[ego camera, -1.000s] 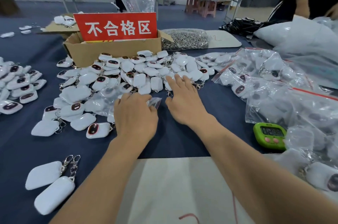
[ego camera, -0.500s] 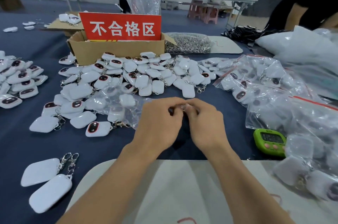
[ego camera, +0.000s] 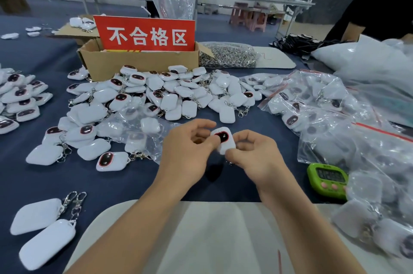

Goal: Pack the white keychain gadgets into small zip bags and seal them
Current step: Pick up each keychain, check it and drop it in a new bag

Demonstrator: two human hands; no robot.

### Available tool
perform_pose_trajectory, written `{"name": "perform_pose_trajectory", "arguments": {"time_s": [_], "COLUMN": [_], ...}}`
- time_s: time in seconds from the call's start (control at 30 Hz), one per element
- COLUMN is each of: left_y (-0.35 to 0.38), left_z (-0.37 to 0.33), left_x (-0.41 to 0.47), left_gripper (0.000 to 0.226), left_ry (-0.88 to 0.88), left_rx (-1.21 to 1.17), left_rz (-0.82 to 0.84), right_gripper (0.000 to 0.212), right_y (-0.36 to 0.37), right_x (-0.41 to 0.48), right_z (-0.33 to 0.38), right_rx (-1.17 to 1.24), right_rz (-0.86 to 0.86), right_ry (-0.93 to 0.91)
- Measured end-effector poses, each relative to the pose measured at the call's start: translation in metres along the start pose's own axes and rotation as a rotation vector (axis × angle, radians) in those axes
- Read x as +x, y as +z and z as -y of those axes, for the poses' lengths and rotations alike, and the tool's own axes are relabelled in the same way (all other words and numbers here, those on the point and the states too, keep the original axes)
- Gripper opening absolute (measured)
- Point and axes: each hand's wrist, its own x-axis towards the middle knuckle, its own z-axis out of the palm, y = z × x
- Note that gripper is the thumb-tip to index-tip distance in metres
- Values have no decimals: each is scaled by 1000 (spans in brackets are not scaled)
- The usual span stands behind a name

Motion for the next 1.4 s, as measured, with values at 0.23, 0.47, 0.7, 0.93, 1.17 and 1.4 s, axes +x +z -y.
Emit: {"name": "perform_pose_trajectory", "arguments": {"time_s": [0.23,0.47,0.7,0.93,1.17,1.4], "left_y": [1,2,5,5,2,6], "left_z": [-3,-7,-8,-6,-3,-5], "left_x": [1,0,-3,-3,-2,-3], "left_gripper": [16,33,30,34,29,24], "left_ry": [16,-58,-54,-69,-63,-64], "left_rx": [-95,-105,-99,-83,65,50], "left_rz": [38,123,191,178,78,51], "right_gripper": [23,22,21,22,26,25], "right_y": [-1,1,5,7,5,5], "right_x": [0,3,4,5,6,2], "right_z": [4,4,0,0,0,-2], "right_rx": [191,195,121,34,-45,-123], "right_rz": [94,86,13,16,114,106], "right_ry": [11,13,14,6,-26,-51]}}
